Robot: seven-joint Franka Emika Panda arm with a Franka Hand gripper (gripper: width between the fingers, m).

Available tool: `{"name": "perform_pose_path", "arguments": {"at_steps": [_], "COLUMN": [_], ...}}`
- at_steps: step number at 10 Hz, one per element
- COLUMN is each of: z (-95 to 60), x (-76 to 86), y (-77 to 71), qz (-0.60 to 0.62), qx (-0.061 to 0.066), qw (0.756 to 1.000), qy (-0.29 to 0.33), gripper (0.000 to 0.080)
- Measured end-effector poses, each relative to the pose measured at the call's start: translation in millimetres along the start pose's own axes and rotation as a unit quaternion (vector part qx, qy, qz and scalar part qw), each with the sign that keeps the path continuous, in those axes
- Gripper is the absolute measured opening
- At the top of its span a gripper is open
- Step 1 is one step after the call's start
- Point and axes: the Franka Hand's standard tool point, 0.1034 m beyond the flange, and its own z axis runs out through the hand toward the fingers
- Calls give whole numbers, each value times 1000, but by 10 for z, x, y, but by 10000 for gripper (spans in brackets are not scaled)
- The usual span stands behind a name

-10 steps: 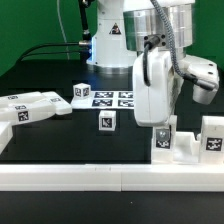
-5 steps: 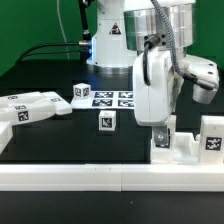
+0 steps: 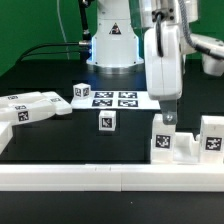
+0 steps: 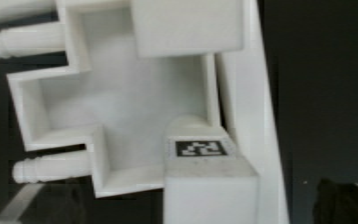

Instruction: Assemble chair

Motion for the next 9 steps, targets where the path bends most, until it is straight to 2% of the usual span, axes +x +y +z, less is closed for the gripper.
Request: {"name": "perform_pose_path", "arguments": {"at_steps": [4,6,9], "z": [16,-16,-47], "x": [2,-50,-43], "y": [7,24,213], "qz": [-6,-59,-204], "qx": [-1,1,-1], "qw": [1000,998,979], "qy": [1,-1,-1], "gripper": [649,649,649]}}
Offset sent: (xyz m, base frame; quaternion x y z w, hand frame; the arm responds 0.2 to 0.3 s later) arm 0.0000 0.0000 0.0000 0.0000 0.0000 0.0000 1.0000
